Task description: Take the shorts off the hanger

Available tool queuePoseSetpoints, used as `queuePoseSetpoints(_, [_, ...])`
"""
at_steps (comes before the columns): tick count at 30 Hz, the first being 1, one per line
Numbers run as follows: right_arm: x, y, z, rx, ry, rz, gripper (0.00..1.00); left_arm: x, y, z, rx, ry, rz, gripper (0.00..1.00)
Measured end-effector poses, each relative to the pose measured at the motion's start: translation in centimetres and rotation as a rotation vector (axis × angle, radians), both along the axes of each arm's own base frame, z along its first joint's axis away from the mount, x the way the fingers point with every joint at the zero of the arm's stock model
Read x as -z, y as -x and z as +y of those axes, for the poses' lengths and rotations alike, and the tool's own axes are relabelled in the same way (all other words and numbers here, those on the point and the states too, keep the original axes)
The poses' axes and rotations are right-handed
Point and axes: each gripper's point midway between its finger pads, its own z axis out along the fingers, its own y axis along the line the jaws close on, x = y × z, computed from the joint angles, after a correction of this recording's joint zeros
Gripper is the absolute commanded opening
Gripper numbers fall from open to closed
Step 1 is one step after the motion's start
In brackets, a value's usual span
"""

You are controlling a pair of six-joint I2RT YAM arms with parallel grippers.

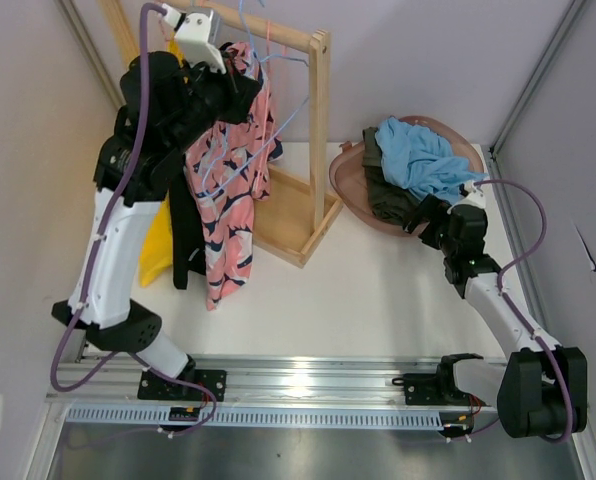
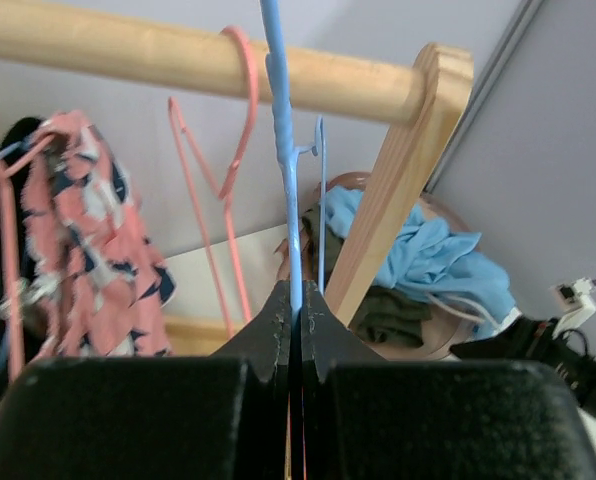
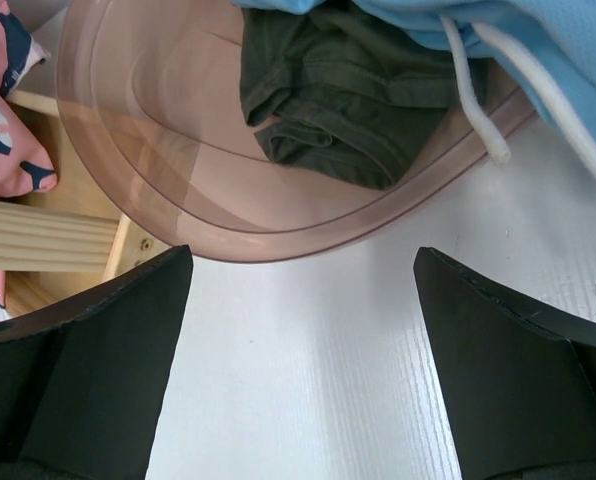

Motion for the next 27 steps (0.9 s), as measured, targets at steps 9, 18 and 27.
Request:
queuePoseSetpoints(9, [1.7, 0.8, 0.1, -0.009, -0.015, 0.031, 1.00, 2.5, -3.8, -4.5, 0.100, 0.016, 0.053, 0.00])
queuePoseSetpoints(18, [1.3, 1.1, 0.2, -0.014, -0.021, 0.010, 0.99, 4.1, -3.5, -6.0, 0.139, -0.010, 0.097, 0.18])
queuePoseSetpoints(27, [1.0, 1.6, 0.4, -0.019, -0.041, 0.000, 0.99, 1.1, 1.6, -1.4, 0.080, -0.035, 0.028, 0.79])
